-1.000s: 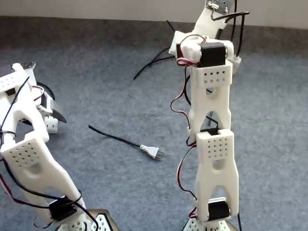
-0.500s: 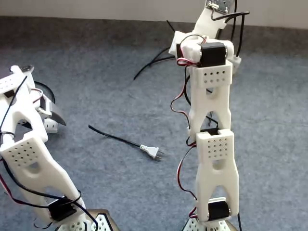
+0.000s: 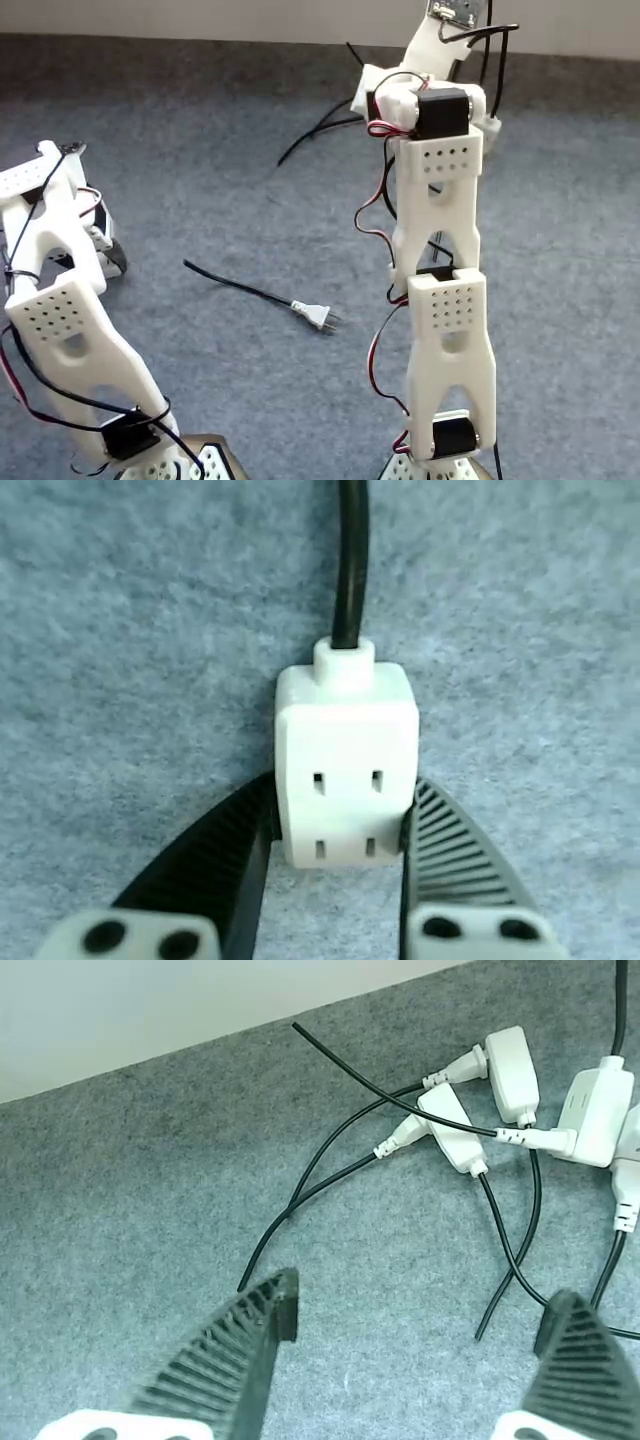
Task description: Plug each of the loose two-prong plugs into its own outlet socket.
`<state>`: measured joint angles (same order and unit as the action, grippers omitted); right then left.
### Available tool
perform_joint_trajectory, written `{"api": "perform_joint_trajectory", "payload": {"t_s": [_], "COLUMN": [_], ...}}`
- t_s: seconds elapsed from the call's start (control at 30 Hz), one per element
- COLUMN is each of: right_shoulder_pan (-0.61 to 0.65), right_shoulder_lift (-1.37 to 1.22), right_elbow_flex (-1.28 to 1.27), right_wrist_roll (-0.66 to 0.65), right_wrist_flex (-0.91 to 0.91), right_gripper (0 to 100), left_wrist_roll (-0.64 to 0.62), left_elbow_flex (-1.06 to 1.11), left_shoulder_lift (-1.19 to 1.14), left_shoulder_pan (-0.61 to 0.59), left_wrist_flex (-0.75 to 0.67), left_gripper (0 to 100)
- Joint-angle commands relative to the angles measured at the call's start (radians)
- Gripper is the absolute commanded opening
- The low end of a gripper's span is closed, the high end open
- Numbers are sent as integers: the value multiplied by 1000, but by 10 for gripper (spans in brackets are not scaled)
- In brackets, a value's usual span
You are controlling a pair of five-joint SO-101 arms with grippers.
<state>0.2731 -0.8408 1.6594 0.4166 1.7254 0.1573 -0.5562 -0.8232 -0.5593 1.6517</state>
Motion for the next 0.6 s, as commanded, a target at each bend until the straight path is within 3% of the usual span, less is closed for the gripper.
{"api": "perform_joint_trajectory", "payload": {"t_s": [0.0, 0.13, 0.3, 0.57], "right_shoulder_pan": [1, -41, -113, -185], "right_shoulder_lift": [76, 122, 191, 260], "right_elbow_flex": [117, 117, 117, 117], "right_wrist_roll": [-9, -11, -12, -12], "right_wrist_flex": [36, 36, 36, 36], "right_gripper": [362, 362, 362, 362], "left_wrist_roll": [8, 12, 163, 130], "left_elbow_flex": [-81, -237, -518, -868], "left_shoulder_lift": [4, 4, 4, 30], "left_shoulder_pan": [31, 61, 163, 403], "left_wrist_flex": [-32, -31, 75, 124], "left_gripper": [6, 6, 6, 6]}}
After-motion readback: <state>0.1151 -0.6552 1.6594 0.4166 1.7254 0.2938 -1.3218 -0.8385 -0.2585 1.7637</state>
